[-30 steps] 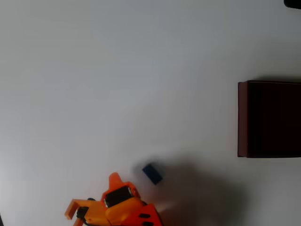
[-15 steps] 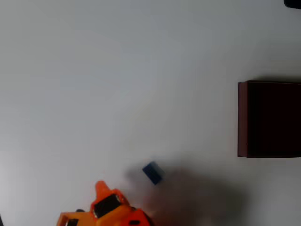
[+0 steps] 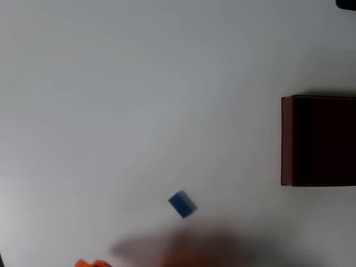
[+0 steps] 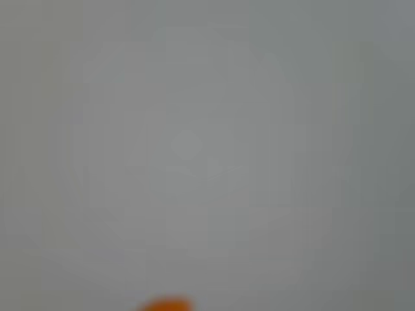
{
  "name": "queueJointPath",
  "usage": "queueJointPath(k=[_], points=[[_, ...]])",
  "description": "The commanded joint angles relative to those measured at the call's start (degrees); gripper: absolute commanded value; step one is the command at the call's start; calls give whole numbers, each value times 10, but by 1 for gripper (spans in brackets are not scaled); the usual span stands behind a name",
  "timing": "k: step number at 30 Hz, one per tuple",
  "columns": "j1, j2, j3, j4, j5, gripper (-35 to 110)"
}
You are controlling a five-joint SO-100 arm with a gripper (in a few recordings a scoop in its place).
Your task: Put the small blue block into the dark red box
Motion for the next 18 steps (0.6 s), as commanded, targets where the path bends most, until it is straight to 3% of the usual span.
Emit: queueJointPath(k=[1,12,18], points=[[-40,6,1,-8,37,0],[-128,6,55,-110,150,0],[-156,6,54,-104,195,0]])
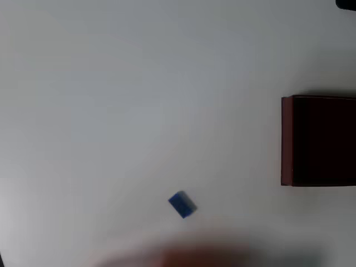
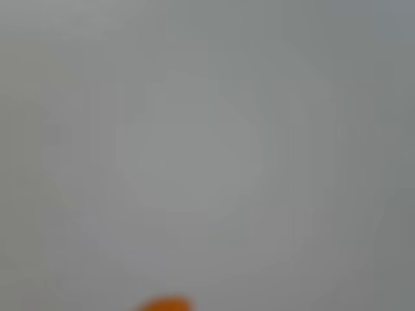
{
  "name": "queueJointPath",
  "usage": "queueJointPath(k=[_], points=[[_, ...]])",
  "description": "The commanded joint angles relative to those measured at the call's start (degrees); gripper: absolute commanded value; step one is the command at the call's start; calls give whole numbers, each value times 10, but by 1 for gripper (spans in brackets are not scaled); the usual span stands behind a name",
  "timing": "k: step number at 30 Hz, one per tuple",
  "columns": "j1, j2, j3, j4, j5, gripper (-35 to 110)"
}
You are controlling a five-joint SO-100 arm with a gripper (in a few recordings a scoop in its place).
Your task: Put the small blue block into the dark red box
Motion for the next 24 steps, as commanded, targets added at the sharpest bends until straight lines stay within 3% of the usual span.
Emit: queueJointPath(k=[1,7,12,24], points=[[-20,6,-4,5,30,0],[-11,6,-55,42,89,0],[26,5,-143,113,299,1],[349,8,-311,119,171,10]])
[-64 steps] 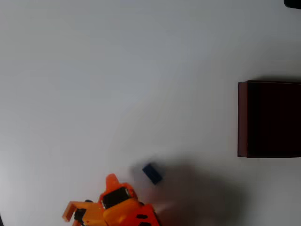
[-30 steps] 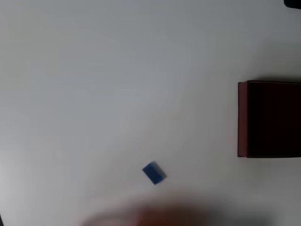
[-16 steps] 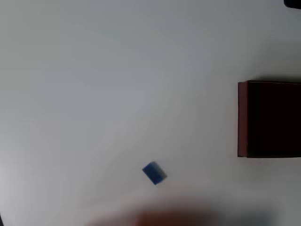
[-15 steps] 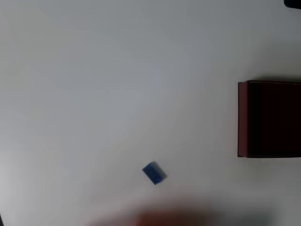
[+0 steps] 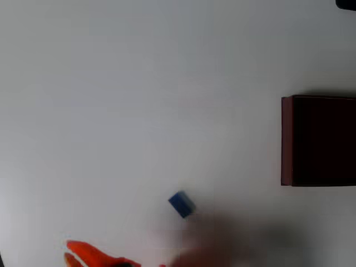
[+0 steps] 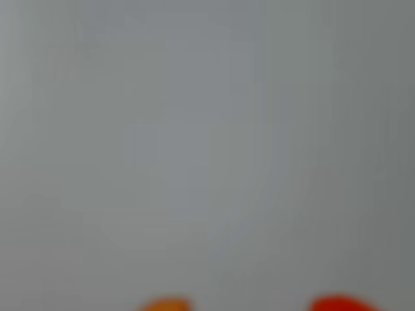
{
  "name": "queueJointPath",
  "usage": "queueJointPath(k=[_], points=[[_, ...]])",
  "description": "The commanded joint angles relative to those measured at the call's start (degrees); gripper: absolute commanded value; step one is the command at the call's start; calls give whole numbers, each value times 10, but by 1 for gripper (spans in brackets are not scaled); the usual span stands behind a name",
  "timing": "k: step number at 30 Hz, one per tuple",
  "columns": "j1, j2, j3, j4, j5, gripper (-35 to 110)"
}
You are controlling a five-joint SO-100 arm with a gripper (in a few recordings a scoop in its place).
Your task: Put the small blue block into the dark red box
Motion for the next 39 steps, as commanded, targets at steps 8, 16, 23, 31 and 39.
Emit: queueJointPath(k=[8,16,23,31,39], points=[[187,9,-67,-17,69,1],[334,-88,-56,73,17,17],[441,-239,-82,89,-45,18],[499,-320,-4,54,-26,21],[454,-403,18,19,44,23]])
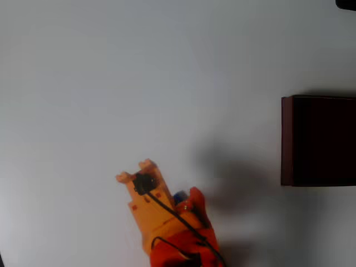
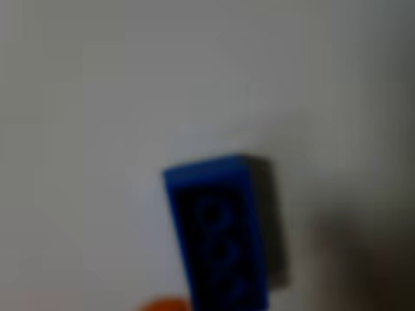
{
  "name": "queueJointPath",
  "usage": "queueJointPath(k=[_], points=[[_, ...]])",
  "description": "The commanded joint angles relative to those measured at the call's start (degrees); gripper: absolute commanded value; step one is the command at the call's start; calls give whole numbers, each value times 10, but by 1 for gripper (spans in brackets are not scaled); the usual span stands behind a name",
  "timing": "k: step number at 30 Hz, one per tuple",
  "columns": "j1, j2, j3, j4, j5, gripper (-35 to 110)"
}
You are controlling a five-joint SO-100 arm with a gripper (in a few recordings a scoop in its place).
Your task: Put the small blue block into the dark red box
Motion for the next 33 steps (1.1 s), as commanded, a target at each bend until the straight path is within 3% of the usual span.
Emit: queueJointPath(k=[1,17,33], points=[[-41,-40,5,-31,27,23],[-1,-121,15,-43,34,24],[-59,-161,66,-112,69,24]])
